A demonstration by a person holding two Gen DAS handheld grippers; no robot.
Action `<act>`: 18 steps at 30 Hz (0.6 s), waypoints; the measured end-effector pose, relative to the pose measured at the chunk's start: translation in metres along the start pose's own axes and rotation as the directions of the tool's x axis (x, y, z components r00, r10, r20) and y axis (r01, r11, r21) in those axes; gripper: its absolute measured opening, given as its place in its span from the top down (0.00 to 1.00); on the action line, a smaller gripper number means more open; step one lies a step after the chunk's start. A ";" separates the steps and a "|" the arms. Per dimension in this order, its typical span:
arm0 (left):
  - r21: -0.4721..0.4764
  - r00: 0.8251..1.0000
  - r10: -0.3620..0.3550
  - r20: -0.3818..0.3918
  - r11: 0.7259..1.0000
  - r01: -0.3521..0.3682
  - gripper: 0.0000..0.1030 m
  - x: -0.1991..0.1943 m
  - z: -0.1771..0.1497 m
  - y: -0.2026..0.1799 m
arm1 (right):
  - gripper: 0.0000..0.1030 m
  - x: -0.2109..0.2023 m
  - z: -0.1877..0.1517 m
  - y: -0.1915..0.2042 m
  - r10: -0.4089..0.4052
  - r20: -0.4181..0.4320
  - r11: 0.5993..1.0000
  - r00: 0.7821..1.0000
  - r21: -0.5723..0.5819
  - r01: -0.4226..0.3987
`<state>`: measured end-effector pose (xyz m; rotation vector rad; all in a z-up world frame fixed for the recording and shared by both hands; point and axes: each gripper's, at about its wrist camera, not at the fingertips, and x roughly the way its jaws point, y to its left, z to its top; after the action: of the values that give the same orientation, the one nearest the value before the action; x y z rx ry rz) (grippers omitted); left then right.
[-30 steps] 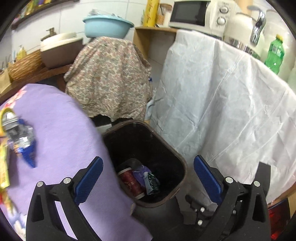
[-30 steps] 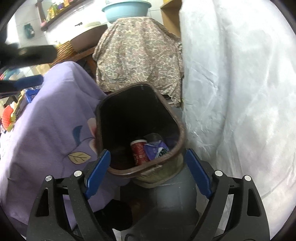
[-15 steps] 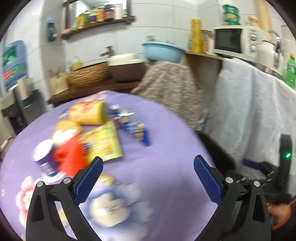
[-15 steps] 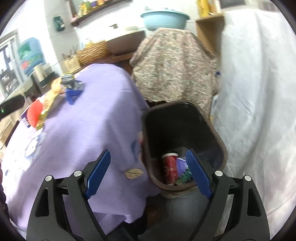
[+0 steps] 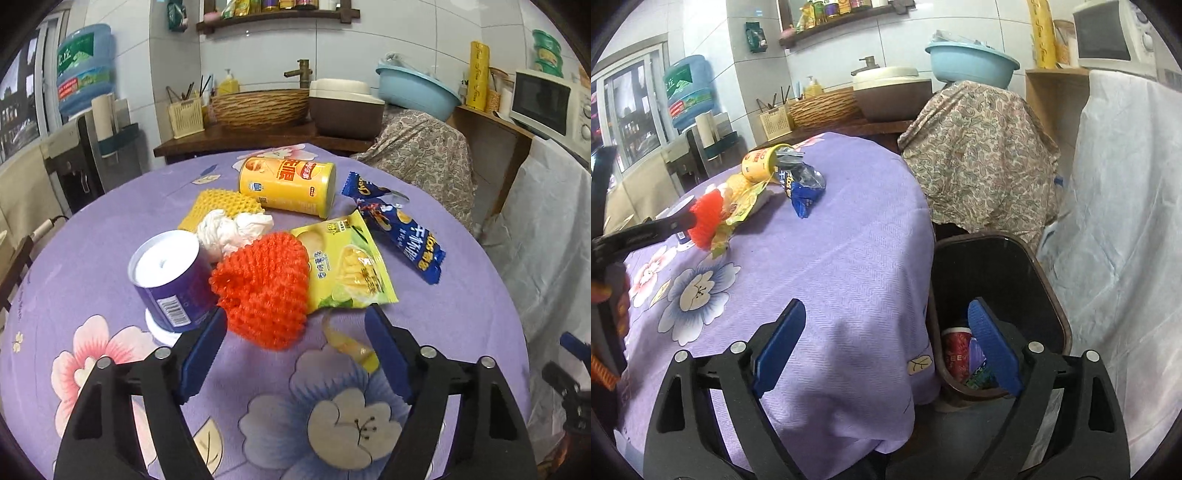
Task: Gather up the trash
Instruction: 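Move both tools back over the table and grasp the red mesh net with the left gripper, then grasp the blue snack wrapper with the right gripper while the left holds the red mesh net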
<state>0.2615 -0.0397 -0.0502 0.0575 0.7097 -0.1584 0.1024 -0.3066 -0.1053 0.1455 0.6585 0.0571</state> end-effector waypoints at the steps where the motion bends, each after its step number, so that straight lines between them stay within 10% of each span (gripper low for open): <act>1: -0.006 1.000 0.008 -0.013 1.000 -0.009 0.32 0.006 0.003 0.001 | 0.14 -0.001 0.000 0.000 0.001 0.000 1.000 1.000 -0.001 -0.001; 12: -0.128 0.999 -0.005 -0.032 0.992 0.001 0.76 0.016 -0.001 0.023 | 0.14 -0.003 0.006 0.009 0.000 -0.006 0.999 1.000 -0.040 0.000; 18: -0.122 0.998 -0.001 0.058 0.992 0.008 0.81 -0.004 -0.011 0.026 | 0.14 0.004 0.021 0.028 0.052 -0.010 0.995 0.999 -0.091 -0.052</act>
<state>0.2560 -0.0120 -0.0564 -0.0661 0.6600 -0.1201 0.1186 -0.2809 -0.0867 0.0747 0.6587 0.1376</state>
